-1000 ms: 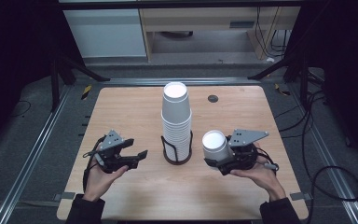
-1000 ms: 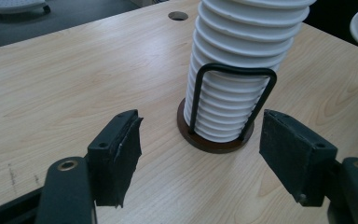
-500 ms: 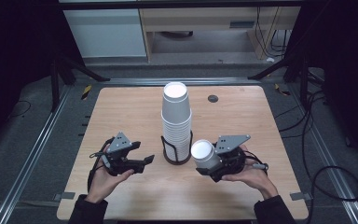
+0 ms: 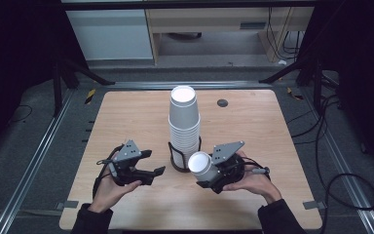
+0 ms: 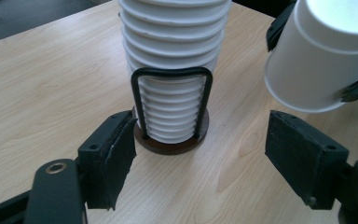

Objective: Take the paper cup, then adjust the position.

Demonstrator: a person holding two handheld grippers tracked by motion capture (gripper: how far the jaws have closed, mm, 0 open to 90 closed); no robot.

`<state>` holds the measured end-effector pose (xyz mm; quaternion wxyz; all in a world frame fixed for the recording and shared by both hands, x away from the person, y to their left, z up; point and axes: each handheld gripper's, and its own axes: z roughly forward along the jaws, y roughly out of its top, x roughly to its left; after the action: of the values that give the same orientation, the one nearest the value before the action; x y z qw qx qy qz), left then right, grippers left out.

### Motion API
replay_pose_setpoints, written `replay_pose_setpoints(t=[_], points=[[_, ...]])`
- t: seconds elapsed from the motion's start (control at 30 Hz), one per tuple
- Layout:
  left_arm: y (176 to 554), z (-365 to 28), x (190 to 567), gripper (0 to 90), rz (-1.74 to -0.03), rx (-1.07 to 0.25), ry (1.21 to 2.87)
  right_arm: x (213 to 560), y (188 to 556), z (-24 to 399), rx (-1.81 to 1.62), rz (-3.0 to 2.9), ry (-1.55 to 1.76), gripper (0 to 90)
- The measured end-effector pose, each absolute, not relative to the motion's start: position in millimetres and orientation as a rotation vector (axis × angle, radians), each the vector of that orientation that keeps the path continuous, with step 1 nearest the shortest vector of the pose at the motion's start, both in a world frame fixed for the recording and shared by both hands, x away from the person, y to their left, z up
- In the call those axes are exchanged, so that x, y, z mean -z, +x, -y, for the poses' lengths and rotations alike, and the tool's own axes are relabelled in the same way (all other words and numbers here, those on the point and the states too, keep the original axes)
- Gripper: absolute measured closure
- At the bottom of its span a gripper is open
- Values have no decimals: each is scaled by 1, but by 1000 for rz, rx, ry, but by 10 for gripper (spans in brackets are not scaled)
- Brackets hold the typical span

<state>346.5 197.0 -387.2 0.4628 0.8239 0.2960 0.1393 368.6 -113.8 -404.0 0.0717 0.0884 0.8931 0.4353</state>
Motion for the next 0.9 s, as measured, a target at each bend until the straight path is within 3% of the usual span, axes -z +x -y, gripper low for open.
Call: replay_pose_setpoints(t=[0.9], points=[[334, -169, 379, 201, -546, -230, 2087, 414, 367, 90, -1251, -2779, 163, 165]])
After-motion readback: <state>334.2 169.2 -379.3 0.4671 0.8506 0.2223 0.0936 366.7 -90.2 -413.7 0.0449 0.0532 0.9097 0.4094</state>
